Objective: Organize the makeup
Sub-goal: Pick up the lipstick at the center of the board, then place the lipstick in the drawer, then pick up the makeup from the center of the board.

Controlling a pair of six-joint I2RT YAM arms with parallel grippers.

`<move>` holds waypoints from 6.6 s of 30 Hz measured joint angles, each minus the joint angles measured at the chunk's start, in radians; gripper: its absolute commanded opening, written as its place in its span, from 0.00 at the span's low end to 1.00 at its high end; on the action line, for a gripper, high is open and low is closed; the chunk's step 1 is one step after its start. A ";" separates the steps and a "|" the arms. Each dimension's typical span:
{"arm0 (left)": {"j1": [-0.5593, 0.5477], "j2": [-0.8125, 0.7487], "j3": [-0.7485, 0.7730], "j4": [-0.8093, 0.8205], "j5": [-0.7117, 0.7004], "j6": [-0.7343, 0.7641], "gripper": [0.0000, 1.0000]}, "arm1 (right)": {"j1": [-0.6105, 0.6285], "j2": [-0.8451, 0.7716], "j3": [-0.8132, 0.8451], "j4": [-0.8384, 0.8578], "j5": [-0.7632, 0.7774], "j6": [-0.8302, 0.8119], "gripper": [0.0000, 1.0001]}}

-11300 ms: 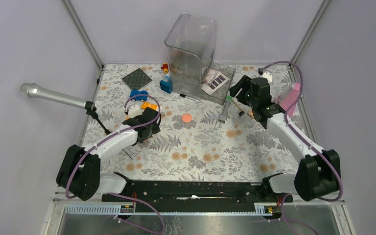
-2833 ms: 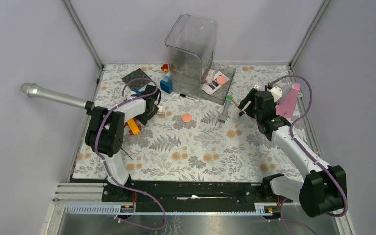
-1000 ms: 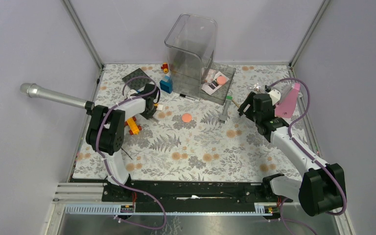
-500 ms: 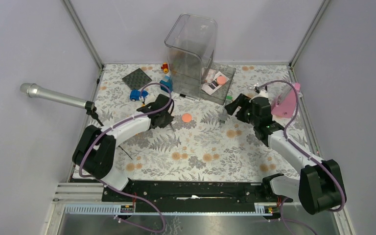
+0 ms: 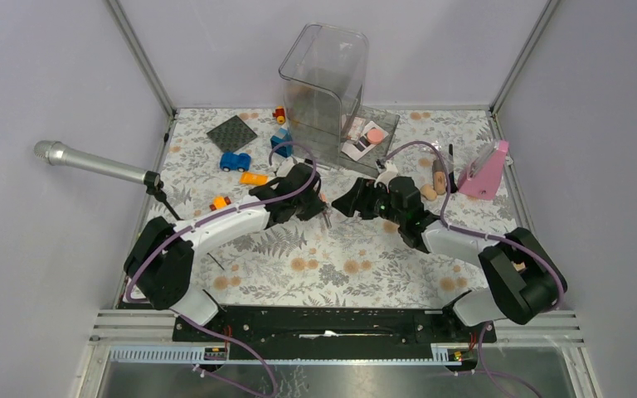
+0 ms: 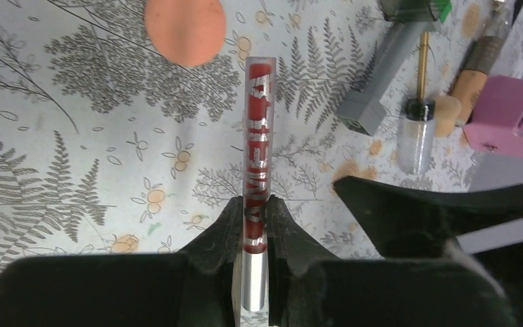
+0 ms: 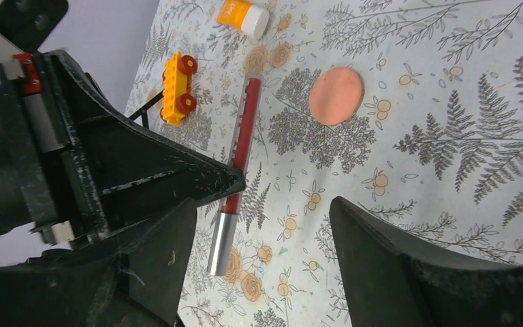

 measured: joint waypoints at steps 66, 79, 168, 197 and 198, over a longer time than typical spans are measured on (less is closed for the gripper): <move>0.209 -0.285 -0.142 -0.175 -0.149 0.336 0.96 | -0.196 0.296 0.667 -0.606 0.458 -0.117 0.11; 0.224 -0.368 -0.211 -0.180 -0.102 0.352 0.96 | -0.207 0.716 1.077 -0.787 0.512 -0.170 0.31; 0.227 -0.821 -0.165 -0.174 -0.176 0.810 0.99 | 0.165 0.766 1.037 -0.731 0.377 -1.317 0.80; 0.227 -0.935 -0.252 -0.086 -0.182 0.860 0.99 | 0.165 0.842 1.105 -0.759 0.393 -1.272 0.85; 0.227 -0.938 -0.256 -0.082 -0.183 0.863 0.99 | 0.165 0.842 1.105 -0.760 0.391 -1.266 0.85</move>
